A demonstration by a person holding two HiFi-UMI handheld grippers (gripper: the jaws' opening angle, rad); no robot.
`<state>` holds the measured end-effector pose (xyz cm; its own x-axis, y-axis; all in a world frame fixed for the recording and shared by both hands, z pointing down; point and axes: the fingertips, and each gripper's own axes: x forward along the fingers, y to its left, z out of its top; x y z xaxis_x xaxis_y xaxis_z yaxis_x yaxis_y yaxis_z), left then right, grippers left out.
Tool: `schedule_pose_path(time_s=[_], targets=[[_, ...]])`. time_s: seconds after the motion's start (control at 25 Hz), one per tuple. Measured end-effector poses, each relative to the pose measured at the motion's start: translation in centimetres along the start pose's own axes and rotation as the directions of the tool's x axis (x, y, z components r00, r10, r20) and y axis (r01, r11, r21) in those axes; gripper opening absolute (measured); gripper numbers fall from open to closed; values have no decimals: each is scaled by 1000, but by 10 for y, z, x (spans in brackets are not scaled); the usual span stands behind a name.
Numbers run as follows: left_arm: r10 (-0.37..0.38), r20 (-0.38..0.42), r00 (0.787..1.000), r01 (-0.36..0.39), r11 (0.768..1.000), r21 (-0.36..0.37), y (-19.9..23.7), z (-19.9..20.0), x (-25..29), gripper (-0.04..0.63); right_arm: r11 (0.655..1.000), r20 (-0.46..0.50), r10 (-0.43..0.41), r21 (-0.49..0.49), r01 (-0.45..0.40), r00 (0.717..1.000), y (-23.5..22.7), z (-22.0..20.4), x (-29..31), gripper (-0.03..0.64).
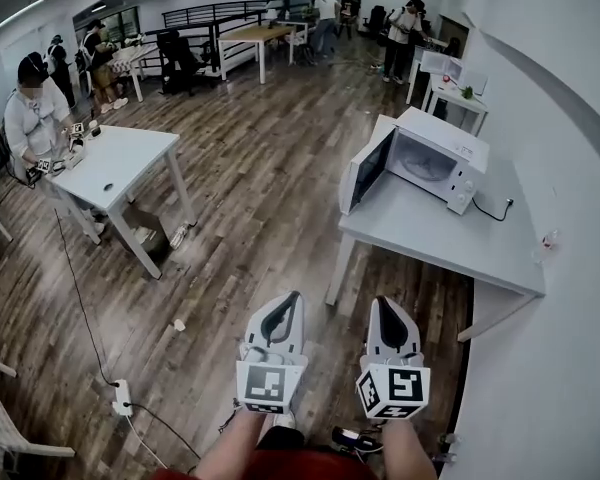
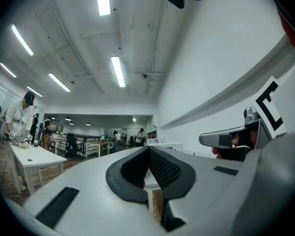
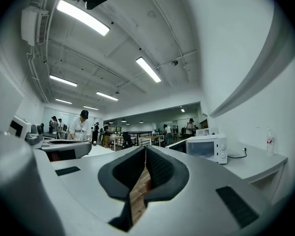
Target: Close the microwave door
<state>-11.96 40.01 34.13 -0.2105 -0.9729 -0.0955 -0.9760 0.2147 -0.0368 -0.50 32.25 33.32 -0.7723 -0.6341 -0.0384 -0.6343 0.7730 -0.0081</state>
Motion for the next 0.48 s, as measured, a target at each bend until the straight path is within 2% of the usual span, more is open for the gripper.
schedule_pose_path(time_s=[0.28, 0.48], targets=[[-46, 2, 999, 46, 999, -8, 47, -9, 50, 26, 999, 1, -45, 0, 45, 999, 8, -2, 62, 29], [-63, 0, 998, 63, 998, -10, 62, -11, 73, 26, 998, 5, -59, 6, 59, 998, 6, 0, 91, 28]])
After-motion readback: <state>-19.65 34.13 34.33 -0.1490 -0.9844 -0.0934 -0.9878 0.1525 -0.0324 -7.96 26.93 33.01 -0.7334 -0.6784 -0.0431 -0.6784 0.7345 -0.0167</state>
